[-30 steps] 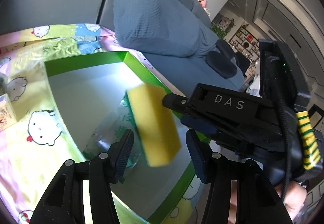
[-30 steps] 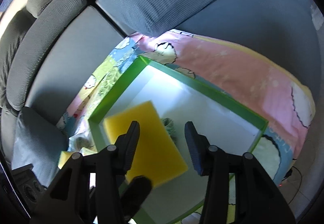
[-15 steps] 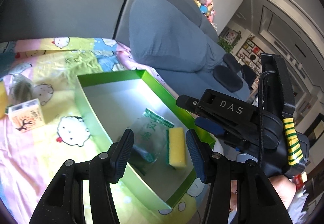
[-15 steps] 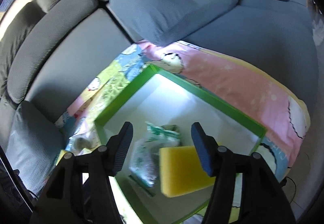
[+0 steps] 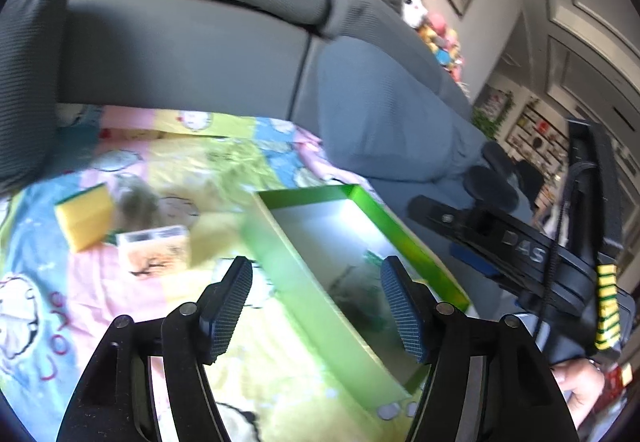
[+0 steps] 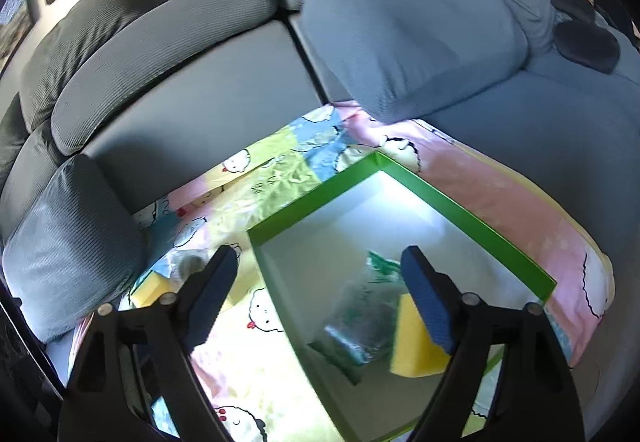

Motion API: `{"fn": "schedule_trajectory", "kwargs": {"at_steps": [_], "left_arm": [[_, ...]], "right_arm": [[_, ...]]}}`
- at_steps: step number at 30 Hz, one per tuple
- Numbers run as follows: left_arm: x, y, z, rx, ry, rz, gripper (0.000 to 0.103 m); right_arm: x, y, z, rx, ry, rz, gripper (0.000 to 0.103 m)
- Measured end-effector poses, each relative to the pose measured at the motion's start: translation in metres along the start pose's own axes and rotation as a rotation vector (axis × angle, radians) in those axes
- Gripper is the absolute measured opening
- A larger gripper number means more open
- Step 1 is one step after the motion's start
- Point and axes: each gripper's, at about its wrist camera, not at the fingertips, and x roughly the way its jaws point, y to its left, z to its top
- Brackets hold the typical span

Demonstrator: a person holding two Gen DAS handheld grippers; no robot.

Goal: Organize objects
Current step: 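Lower the sponge into the white box and open the right gripper, then move the right gripper back to the white tree-printed tissue pack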

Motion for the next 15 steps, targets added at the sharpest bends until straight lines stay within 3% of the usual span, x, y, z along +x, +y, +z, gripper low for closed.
{"fn": "schedule_trajectory", "kwargs": {"at_steps": [9, 15], "left_arm": [[-0.009, 0.03, 0.003, -0.045, -0.033, 0.093, 0.073], [-0.012, 0.04, 0.003, -0.073, -0.027, 0.094, 0.073]], "right_arm": [[0.002, 0.032, -0.004, -0.068, 0.001, 0.056, 0.091], [0.008, 0.05, -0.01, -0.106, 0.027, 0.112, 0.092]]}}
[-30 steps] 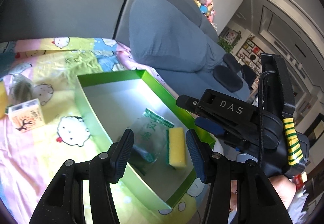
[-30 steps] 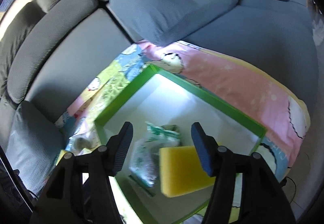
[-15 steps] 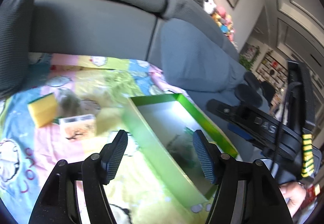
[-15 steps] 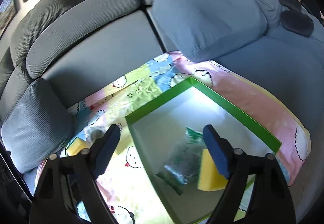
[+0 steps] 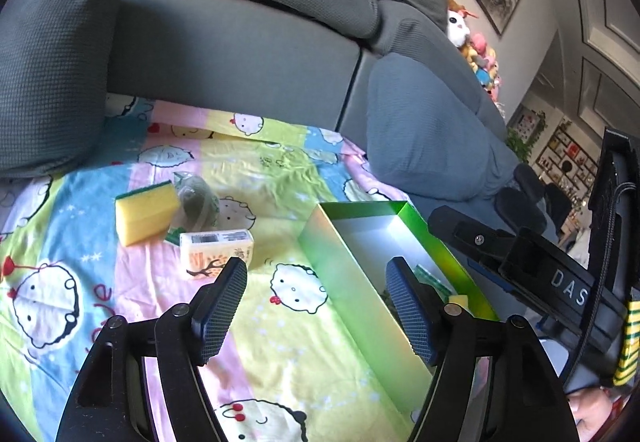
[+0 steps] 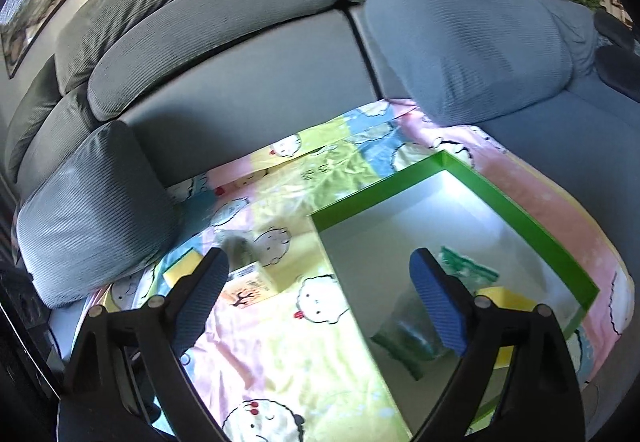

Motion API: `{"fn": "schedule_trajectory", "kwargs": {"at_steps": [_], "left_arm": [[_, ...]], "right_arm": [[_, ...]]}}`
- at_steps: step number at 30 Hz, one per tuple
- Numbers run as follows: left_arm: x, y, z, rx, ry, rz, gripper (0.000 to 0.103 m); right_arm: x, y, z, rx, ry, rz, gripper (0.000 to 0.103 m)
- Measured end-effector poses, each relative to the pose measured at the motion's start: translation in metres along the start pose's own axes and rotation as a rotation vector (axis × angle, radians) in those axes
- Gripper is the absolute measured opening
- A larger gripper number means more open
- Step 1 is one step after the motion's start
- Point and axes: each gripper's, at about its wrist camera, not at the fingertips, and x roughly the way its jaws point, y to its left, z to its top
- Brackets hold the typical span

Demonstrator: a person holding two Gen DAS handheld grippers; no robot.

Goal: Organize objects
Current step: 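Move the right gripper back to the white tree-printed tissue pack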

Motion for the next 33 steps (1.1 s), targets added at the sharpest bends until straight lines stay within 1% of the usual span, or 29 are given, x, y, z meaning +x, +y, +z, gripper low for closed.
{"fn": "schedule_trajectory", "kwargs": {"at_steps": [7, 15, 20, 24, 29, 31, 33], "left_arm": [[0.0, 0.011, 0.001, -0.024, 0.009, 0.032, 0.073], [-0.001, 0.019, 0.002, -0.034, 0.013, 0.066, 0.073], [-0.005, 0.032, 0.002, -0.076, 0.01, 0.103, 0.073], [-0.01, 0.045, -0.003, -0.11, 0.014, 0.175, 0.073], [-0.019, 0.077, -0.016, -0.204, 0.042, 0.318, 0.073], [-0.026, 0.092, -0.021, -0.254, 0.042, 0.342, 0.073], [-0.029, 0.102, -0.024, -0.281, 0.043, 0.349, 0.073]], "right_arm": [[0.009, 0.01, -0.002, 0.001, 0.031, 0.043, 0.092], [0.011, 0.012, -0.004, 0.003, 0.036, 0.041, 0.093], [0.015, 0.013, -0.004, 0.013, 0.045, 0.052, 0.094], [0.02, 0.018, -0.003, 0.013, 0.057, 0.095, 0.094], [0.033, 0.024, -0.006, 0.016, 0.101, 0.142, 0.094], [0.038, 0.026, -0.007, 0.017, 0.116, 0.144, 0.094], [0.042, 0.028, -0.01, 0.013, 0.126, 0.138, 0.094]]}}
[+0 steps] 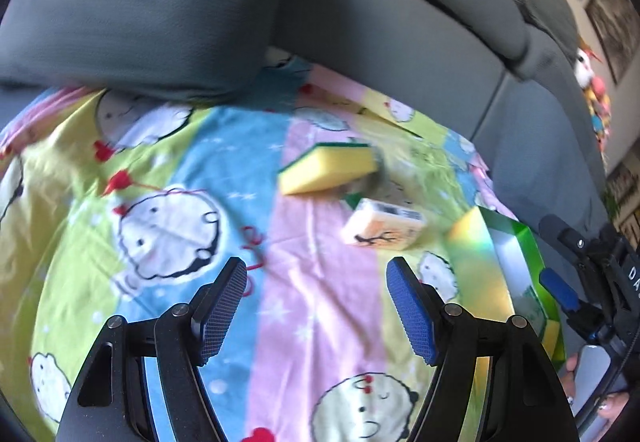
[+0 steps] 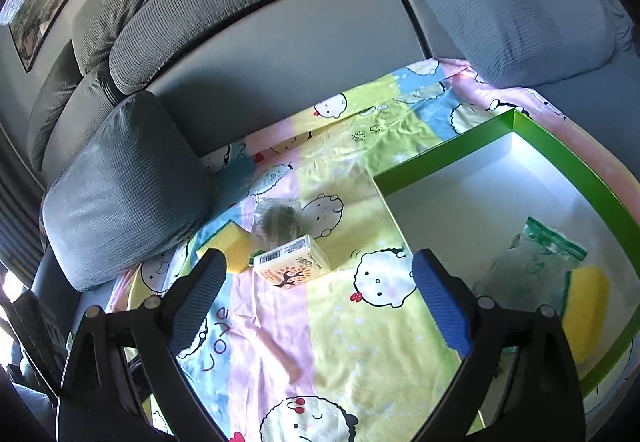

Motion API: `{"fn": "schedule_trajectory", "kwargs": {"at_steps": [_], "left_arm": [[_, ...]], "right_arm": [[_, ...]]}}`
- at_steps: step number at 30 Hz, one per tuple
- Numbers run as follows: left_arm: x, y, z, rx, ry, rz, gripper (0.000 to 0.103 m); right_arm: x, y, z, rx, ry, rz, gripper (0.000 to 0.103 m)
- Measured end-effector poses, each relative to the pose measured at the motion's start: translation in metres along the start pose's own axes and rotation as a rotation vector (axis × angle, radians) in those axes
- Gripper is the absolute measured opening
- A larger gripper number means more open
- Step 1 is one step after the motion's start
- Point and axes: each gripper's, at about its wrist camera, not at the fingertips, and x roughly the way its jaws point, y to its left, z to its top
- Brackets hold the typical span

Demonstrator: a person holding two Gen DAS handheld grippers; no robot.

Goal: Organize objects
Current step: 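Move the right gripper back to the white tree-printed tissue pack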

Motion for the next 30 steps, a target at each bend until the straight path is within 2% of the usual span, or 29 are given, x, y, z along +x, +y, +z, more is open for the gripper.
{"fn": "schedule_trajectory", "kwargs": {"at_steps": [6, 9, 13, 17, 21, 23, 25, 30], "left_arm": [[0.01, 0.017, 0.002, -0.054, 0.027, 0.019, 0.073], [0.013, 0.02, 0.002, -0.062, 0.042, 0.031, 0.073], [0.013, 0.025, 0.002, -0.075, 0.046, 0.033, 0.073], [0.016, 0.032, 0.002, -0.095, 0.062, 0.046, 0.073], [0.018, 0.037, 0.002, -0.111, 0.071, 0.049, 0.073], [0.018, 0.039, 0.002, -0.118, 0.074, 0.044, 0.073], [0.018, 0.041, 0.003, -0.127, 0.076, 0.04, 0.073], [0.021, 0.042, 0.003, -0.128, 0.088, 0.035, 0.073]], "right_arm": [[0.025, 0.008, -0.001, -0.014, 0.046, 0.018, 0.094], [0.045, 0.016, -0.006, -0.031, 0.1, 0.032, 0.094], [0.07, 0.028, -0.014, -0.083, 0.154, -0.004, 0.094], [0.089, 0.04, -0.018, -0.139, 0.142, -0.041, 0.094], [0.111, 0.052, -0.019, -0.198, 0.129, -0.009, 0.095], [0.121, 0.06, -0.018, -0.235, 0.15, -0.034, 0.095], [0.127, 0.064, -0.019, -0.27, 0.124, -0.034, 0.095], [0.147, 0.064, -0.019, -0.294, 0.113, -0.056, 0.096]]}}
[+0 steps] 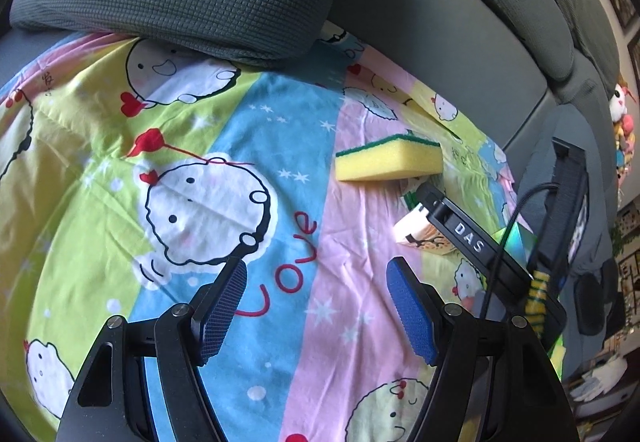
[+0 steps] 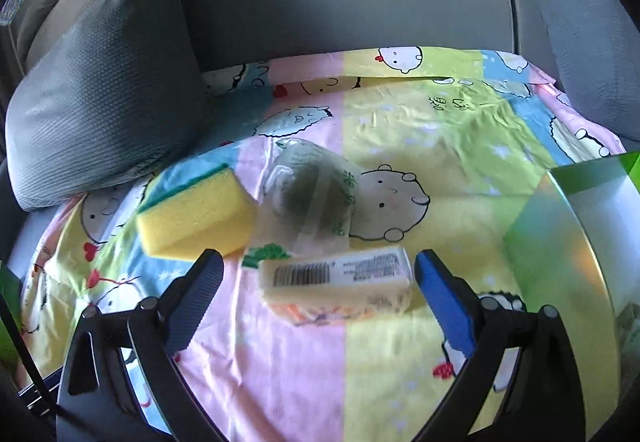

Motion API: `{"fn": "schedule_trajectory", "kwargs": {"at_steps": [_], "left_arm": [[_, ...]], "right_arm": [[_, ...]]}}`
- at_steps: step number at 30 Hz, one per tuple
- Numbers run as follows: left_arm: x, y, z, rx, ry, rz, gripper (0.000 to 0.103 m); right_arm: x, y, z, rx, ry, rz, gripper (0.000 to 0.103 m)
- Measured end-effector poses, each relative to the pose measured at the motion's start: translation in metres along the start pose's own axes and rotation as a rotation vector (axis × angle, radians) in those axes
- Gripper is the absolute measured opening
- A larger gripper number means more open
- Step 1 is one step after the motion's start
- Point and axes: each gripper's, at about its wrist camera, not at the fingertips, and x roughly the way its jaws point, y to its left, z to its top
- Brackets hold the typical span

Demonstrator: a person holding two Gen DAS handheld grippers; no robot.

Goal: Organize objects
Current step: 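Move the right gripper back to the white tree-printed tissue pack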

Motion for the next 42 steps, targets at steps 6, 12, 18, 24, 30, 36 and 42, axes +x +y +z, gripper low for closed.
{"fn": "schedule_trajectory", "kwargs": {"at_steps": [6, 12, 18, 24, 30, 36, 42], "left_arm": [[0.003, 0.002, 0.001, -0.012, 0.007, 0.007, 0.073], [0.004, -0.001, -0.001, 0.001, 0.014, 0.008, 0.073], [0.004, -0.002, -0.001, 0.005, 0.015, 0.018, 0.073], [0.005, 0.0, -0.001, 0.003, 0.015, 0.02, 0.073], [0.004, 0.001, -0.001, -0.007, 0.016, 0.021, 0.073], [0.004, 0.001, -0.002, -0.008, 0.016, 0.021, 0.073], [0.007, -0.006, -0.003, -0.002, 0.028, 0.015, 0.073]], "right_arm": [[0.005, -0.007, 0.001, 0.058, 0.001, 0.061, 0.096], [-0.003, -0.006, 0.001, 0.064, -0.016, 0.058, 0.091], [0.002, -0.005, -0.002, 0.047, 0.004, 0.027, 0.075], [-0.003, -0.005, -0.003, 0.049, 0.033, 0.027, 0.074], [-0.016, -0.01, -0.009, 0.073, 0.127, 0.064, 0.075], [-0.011, -0.013, -0.031, 0.11, 0.352, 0.049, 0.074], [-0.031, -0.024, -0.025, 0.145, 0.298, 0.06, 0.078]]}}
